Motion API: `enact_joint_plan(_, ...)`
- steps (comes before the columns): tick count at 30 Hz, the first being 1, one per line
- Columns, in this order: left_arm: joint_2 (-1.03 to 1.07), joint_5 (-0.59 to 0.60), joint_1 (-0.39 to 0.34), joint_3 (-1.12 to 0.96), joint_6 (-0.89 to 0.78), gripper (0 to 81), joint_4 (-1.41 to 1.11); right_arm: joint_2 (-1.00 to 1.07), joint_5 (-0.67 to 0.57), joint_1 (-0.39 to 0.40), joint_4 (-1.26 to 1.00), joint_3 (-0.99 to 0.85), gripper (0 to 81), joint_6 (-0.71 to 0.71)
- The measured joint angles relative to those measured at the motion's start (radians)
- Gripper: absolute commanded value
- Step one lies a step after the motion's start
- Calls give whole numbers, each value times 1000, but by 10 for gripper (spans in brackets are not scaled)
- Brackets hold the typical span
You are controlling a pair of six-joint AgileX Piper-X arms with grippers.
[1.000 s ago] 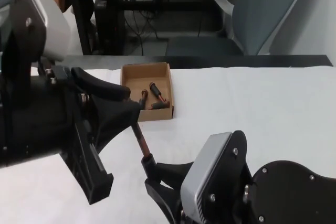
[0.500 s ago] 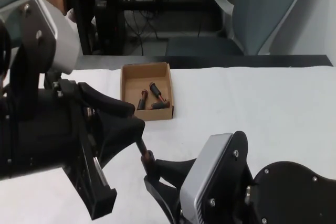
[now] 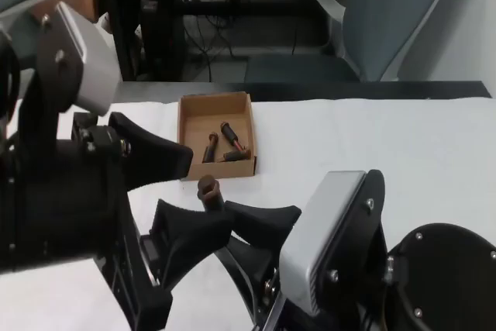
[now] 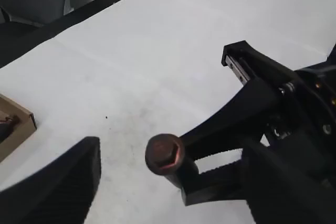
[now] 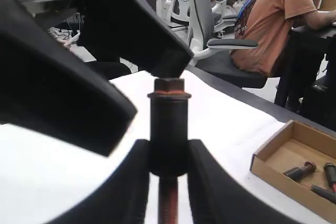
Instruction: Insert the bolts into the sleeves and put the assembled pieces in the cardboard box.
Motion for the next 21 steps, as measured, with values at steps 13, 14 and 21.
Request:
enact_joint_plan(13,-198,-198,0,-66,-14,18,249,2,87,-114,155,-7,4,66)
enact_joint_plan(14,-219,-226,0,-62,-17,18,261,1,85,-133,159,-13,4,71)
enact_joint_plan(21,-424,-435,0,-55,-69,18,237,93,-48,-299,333,-155,4,53)
